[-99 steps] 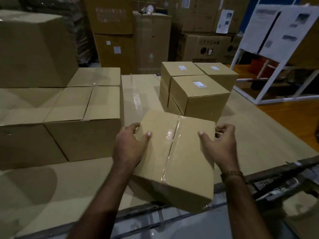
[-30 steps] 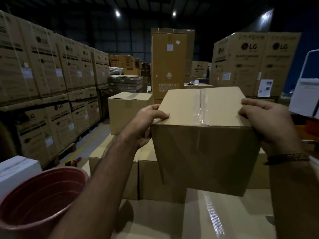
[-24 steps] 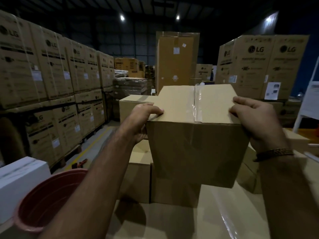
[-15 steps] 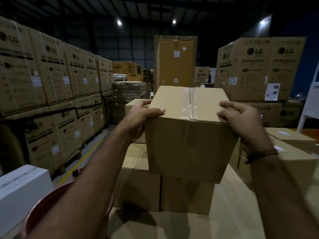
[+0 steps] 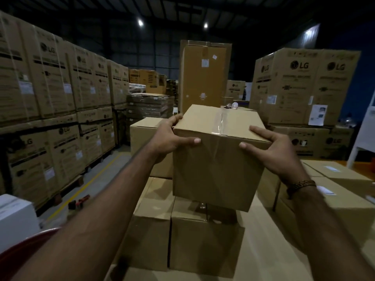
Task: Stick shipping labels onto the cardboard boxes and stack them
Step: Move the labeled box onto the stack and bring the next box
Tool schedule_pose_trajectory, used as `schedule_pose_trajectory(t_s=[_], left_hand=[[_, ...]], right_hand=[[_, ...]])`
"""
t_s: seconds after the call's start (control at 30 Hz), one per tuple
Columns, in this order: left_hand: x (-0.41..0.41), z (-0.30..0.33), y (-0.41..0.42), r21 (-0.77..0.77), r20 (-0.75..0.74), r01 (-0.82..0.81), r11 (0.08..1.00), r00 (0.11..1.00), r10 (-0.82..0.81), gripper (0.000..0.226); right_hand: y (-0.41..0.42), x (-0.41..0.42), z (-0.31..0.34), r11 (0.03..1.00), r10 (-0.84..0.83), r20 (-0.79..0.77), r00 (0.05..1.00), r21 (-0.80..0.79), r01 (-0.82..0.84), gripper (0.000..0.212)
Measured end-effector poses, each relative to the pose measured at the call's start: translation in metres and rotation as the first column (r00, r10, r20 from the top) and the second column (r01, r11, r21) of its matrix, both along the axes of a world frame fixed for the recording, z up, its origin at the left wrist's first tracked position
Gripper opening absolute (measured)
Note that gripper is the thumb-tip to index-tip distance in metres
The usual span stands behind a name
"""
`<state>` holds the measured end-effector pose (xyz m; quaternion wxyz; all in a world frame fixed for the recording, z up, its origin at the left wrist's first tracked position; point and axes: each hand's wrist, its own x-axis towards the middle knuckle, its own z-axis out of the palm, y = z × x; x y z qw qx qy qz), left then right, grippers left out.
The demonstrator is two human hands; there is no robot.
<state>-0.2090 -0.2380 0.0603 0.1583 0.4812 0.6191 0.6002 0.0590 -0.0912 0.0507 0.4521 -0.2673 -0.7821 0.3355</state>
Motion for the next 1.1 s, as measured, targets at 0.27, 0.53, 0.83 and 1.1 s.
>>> schedule_pose_trajectory(t_s=[0.27, 0.53, 0.83, 1.1], left_hand=[[0.006, -0.022, 0.084, 0.078, -0.037, -0.325, 0.943, 0.944, 0.328, 0.108], [-0.010, -0.038, 0.137, 0.107, -0.007, -0.384, 0.917, 0.922, 0.387, 0.083], [-0.044, -0.064, 0.161, 0.072, -0.133, -0.504, 0.860, 0.850, 0.509, 0.059], [-0.059, -0.080, 0.161, 0.080, -0.196, -0.584, 0.808, 0.785, 0.587, 0.054]], right_hand=[[0.109, -0.034, -0.019, 1.000, 0.001, -0.069, 0.998, 0.012, 0.000, 0.072], [0.169, -0.067, -0.027, 0.996, -0.036, -0.106, 0.994, 0.077, 0.045, 0.065], [0.210, -0.103, -0.044, 0.998, -0.046, -0.097, 0.994, 0.034, 0.050, 0.066], [0.241, -0.135, -0.052, 1.000, -0.003, -0.066, 0.998, -0.009, 0.002, 0.066]])
